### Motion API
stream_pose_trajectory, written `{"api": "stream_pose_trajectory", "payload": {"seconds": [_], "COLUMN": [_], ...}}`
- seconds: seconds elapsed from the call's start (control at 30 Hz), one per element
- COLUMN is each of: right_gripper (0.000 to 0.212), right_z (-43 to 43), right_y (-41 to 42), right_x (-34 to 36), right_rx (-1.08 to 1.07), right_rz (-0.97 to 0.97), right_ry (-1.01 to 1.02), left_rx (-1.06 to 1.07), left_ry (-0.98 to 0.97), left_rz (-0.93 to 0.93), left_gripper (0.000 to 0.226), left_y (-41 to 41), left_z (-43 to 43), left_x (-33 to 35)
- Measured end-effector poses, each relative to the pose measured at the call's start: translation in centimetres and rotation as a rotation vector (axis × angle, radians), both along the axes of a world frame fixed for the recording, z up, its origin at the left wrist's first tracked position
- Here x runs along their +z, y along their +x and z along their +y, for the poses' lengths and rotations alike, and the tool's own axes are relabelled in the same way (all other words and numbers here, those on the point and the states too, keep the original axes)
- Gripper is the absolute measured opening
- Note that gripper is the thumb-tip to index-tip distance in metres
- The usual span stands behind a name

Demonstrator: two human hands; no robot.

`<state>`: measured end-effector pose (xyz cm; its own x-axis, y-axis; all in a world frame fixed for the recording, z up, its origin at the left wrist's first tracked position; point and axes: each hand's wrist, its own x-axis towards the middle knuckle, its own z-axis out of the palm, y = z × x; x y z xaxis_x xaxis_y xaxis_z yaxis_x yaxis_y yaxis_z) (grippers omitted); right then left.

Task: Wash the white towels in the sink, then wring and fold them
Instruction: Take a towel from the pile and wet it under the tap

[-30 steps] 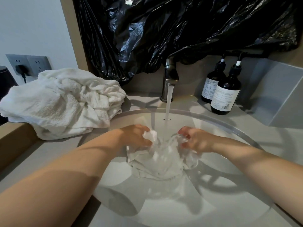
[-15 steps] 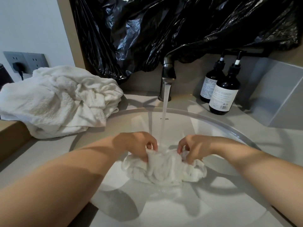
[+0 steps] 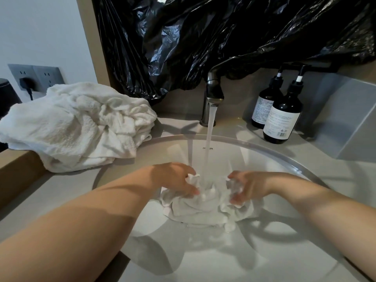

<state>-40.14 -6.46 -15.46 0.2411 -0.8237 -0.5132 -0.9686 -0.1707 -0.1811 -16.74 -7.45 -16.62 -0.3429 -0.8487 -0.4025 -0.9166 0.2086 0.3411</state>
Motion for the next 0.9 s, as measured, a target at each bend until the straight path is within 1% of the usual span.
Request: {"api": "stream_pose_trajectory", "payload": {"seconds": [0.03, 0.07, 0.1, 0.17, 0.23, 0.3, 0.33, 0.4, 0.43, 0.47, 0.5, 0.57, 0.6, 0.63, 0.7, 0.73, 0.77, 0.83, 0.87, 0.9], "right_gripper": [0.078, 0.077, 0.072, 0.061, 0.046, 0.032, 0.028, 0.027, 0.027, 0.028, 0.028, 0.026, 0.024, 0.022, 0.012, 0.007, 0.018, 0.055, 0.07, 0.081], "right_z": [0.0, 0.0, 0.0, 0.0, -0.2, -0.1, 0.1, 0.4, 0.7, 1.0, 1.3, 1.7, 1.9, 2.1, 2.0, 2.0, 1.9, 1.7, 1.5, 1.4], "right_y": [0.2, 0.3, 0.3, 0.2, -0.1, -0.4, -0.6, -1.0, -1.3, -1.6, -1.9, -2.3, -2.5, -2.4, -2.2, -1.9, -1.6, -1.1, -0.8, -0.5], "right_x": [-0.4, -0.6, -0.5, 0.2, 0.9, 1.4, 1.7, 2.3, 2.5, 2.7, 2.8, 2.5, 2.4, 2.3, 2.0, 2.0, 1.9, 1.0, 0.4, -0.1], "right_rx": [0.002, 0.0, 0.001, -0.021, -0.09, -0.156, -0.161, -0.14, -0.115, -0.077, -0.037, 0.021, 0.036, 0.036, -0.013, -0.025, -0.019, -0.018, -0.031, -0.048], "right_rz": [0.015, 0.008, -0.01, -0.06, -0.215, -0.43, -0.508, -0.589, -0.592, -0.559, -0.493, -0.365, -0.34, -0.334, -0.338, -0.29, -0.199, -0.05, -0.025, -0.019], "right_ry": [0.048, 0.063, 0.059, 0.009, -0.056, -0.121, -0.165, -0.241, -0.268, -0.283, -0.272, -0.136, -0.061, -0.014, -0.044, -0.093, -0.13, -0.069, -0.006, 0.047], "left_rx": [0.0, -0.02, -0.051, -0.091, -0.08, -0.037, -0.019, -0.008, -0.034, -0.079, -0.126, -0.17, -0.168, -0.163, -0.093, -0.035, 0.038, 0.207, 0.23, 0.203], "left_ry": [0.035, 0.052, 0.049, 0.008, -0.051, -0.159, -0.248, -0.422, -0.452, -0.437, -0.375, -0.158, -0.079, -0.058, -0.11, -0.104, -0.032, 0.269, 0.366, 0.399], "left_rz": [-0.036, -0.082, -0.12, -0.159, -0.145, -0.048, 0.032, 0.191, 0.228, 0.219, 0.167, -0.015, -0.095, -0.137, -0.112, -0.066, 0.001, 0.183, 0.188, 0.11], "left_gripper": [0.094, 0.103, 0.104, 0.085, 0.066, 0.053, 0.045, 0.034, 0.03, 0.029, 0.03, 0.038, 0.042, 0.044, 0.043, 0.045, 0.051, 0.07, 0.074, 0.077], "left_y": [-0.1, -0.4, -0.7, -1.0, -0.9, -0.8, -0.9, -0.7, -0.5, -0.1, 0.4, 1.2, 1.4, 1.5, 1.3, 1.4, 1.4, 1.5, 1.3, 1.0], "left_z": [0.1, 0.2, 0.4, 0.7, 0.7, 0.9, 1.0, 1.4, 1.5, 1.5, 1.6, 1.9, 1.8, 1.7, 1.3, 1.3, 1.2, 1.4, 1.7, 1.9], "left_x": [-0.3, -0.6, -0.8, -0.9, -0.5, 0.3, 0.7, 1.6, 1.8, 1.8, 1.7, 1.4, 1.3, 1.1, 0.8, 0.7, 0.3, -0.8, -1.1, -1.1]}}
